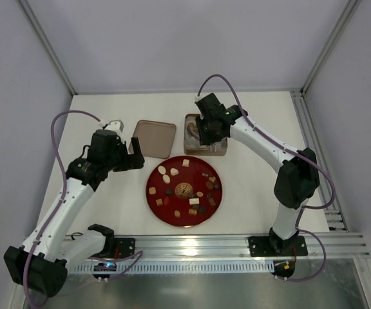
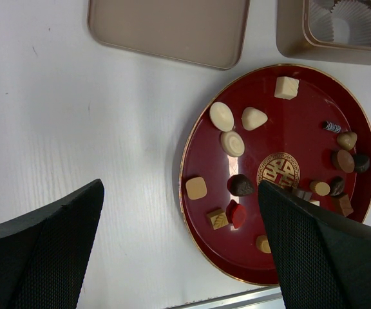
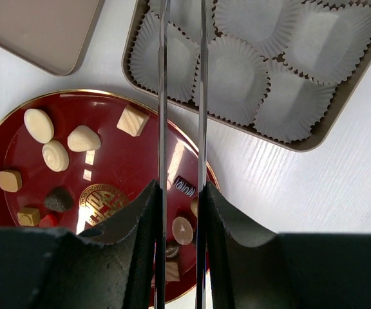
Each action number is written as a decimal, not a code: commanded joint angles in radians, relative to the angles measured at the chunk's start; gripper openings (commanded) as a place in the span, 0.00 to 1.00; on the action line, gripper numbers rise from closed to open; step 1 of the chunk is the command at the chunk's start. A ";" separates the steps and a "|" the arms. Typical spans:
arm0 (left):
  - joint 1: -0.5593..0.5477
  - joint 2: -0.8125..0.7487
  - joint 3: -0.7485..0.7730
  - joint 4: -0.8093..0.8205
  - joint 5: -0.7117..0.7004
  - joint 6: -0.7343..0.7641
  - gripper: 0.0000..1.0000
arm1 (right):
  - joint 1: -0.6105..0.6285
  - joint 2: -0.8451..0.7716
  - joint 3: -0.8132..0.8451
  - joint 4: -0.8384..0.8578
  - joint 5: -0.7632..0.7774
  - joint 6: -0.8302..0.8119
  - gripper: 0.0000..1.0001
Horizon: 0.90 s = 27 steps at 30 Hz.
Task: Pack the chocolate
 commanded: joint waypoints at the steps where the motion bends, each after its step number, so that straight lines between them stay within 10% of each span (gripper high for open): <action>1: -0.002 -0.003 0.007 0.005 -0.004 0.001 1.00 | 0.000 0.010 0.062 0.029 -0.010 -0.016 0.29; 27: -0.002 0.002 0.009 0.005 0.002 0.001 1.00 | -0.002 -0.002 0.027 0.018 0.025 -0.010 0.41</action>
